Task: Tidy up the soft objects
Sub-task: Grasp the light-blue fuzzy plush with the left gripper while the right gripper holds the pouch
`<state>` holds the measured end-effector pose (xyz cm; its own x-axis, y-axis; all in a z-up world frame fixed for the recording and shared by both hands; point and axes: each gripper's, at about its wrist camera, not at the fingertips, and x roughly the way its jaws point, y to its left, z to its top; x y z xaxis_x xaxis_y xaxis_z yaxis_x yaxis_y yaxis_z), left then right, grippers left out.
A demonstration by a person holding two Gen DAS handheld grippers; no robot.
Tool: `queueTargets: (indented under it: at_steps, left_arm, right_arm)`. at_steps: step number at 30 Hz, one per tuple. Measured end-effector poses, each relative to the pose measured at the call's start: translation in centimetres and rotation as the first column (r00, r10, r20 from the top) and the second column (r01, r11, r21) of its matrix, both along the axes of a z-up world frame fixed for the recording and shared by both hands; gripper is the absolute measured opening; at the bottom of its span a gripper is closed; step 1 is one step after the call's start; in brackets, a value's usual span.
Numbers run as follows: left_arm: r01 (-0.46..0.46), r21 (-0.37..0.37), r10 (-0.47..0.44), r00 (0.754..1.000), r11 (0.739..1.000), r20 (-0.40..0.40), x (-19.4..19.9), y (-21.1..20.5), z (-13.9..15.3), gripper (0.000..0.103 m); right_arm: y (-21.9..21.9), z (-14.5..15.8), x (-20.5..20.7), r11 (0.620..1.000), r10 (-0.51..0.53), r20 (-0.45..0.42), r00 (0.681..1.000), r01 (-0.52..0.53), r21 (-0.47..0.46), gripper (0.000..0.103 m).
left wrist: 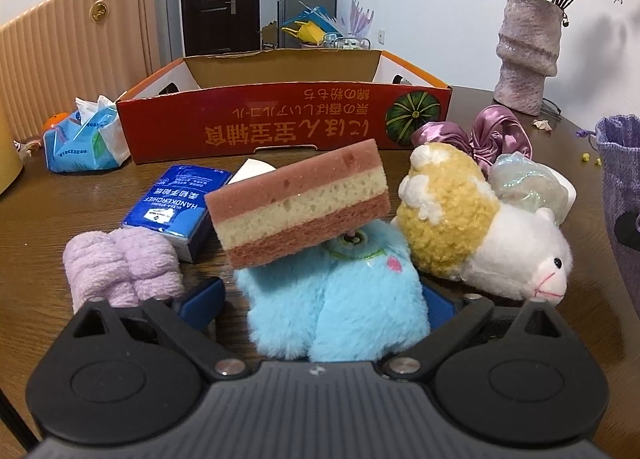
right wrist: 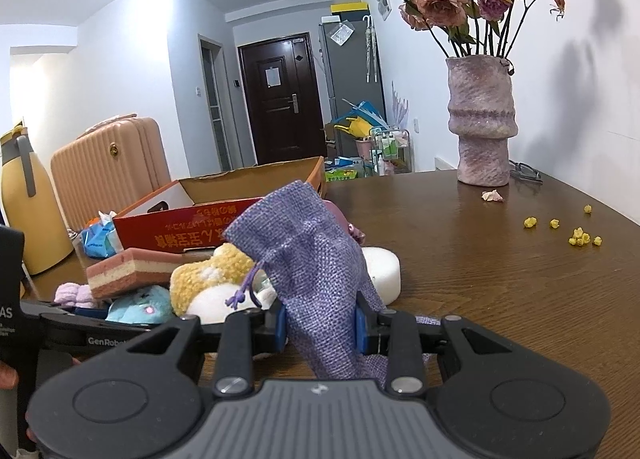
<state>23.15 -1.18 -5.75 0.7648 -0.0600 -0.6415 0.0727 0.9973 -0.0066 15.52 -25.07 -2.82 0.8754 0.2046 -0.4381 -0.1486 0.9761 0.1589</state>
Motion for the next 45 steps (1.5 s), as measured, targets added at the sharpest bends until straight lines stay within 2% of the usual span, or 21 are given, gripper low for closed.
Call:
queueTargets:
  at_steps: [3,6,22,35,45]
  left_arm:
    - [0.002,0.013,-0.002,1.000,1.000,0.011,-0.2,-0.2,0.1,0.082]
    - [0.006,0.013,-0.006,1.000,1.000,0.019,-0.5,-0.2,0.2,0.079]
    - [-0.002,0.006,0.002,0.998,1.000,0.058,-3.1,0.0,0.8,0.077]
    - [0.004,0.023,-0.008,0.983,1.000,0.184,-7.4,-0.3,2.5,0.077]
    - [0.010,0.020,-0.015,0.954,1.000,0.299,-11.0,-0.5,4.8,0.077]
  right_arm:
    - [0.0,-0.1,0.0,1.000,-0.004,0.002,1.000,0.004,0.001,0.031]
    - [-0.1,-0.1,0.1,1.000,-0.008,0.004,1.000,0.008,0.001,0.031]
    - [-0.2,0.1,-0.5,1.000,-0.023,0.045,0.999,0.023,-0.007,0.031]
    - [0.0,0.4,-1.9,1.000,-0.015,0.082,0.997,0.016,-0.005,0.030]
    - [1.4,1.5,-2.9,1.000,0.011,0.142,0.990,-0.006,-0.031,0.031]
